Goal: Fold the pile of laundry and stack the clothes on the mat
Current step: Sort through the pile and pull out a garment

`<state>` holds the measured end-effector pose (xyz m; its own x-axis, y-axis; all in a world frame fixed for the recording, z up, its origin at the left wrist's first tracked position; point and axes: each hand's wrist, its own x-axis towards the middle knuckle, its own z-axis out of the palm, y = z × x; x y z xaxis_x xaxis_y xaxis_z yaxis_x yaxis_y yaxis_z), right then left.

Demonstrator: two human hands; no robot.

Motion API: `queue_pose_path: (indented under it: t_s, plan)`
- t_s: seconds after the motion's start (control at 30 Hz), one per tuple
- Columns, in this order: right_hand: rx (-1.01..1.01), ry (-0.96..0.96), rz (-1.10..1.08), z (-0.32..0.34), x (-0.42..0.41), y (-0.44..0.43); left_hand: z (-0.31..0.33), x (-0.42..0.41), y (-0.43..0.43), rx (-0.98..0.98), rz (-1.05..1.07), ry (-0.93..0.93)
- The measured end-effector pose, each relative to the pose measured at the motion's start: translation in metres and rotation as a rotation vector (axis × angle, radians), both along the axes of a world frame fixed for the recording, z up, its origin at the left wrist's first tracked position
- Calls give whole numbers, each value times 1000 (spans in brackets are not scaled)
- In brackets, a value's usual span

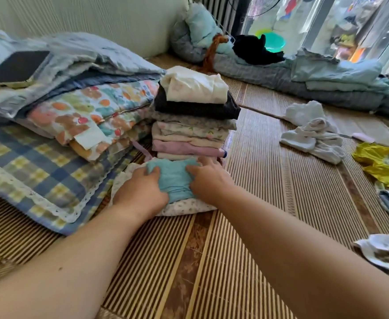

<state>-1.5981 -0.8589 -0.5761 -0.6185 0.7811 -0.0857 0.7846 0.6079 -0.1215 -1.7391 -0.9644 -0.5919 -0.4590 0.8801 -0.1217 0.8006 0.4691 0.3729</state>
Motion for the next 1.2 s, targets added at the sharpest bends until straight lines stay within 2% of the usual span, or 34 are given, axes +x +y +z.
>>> queue_pose_path:
  t_s: [0.2, 0.33, 0.47, 0.67, 0.87, 1.0, 1.1, 1.2]
  plan:
    - [126, 226, -23, 35, 70, -31, 17, 33, -6, 67, -41, 171]
    - [126, 157, -149, 50, 177, -66, 30, 91, -8, 108, -246, 160]
    - [70, 21, -377, 53, 288, -94, 42, 153, -15, 192, -521, 173]
    - [59, 65, -625, 36, 386, -104, 48, 231, -27, 265, -771, 202]
    - [19, 128, -799, 6, 411, -74, 37, 269, -39, 182, -938, 91]
    - [41, 125, -838, 4, 408, -58, 32, 276, -43, 152, -940, 76]
    - [91, 380, -729, 24, 390, -65, 30, 278, -44, 137, -892, -26]
    - [-51, 645, -537, 50, 359, -86, 32, 282, -42, 149, -816, -201]
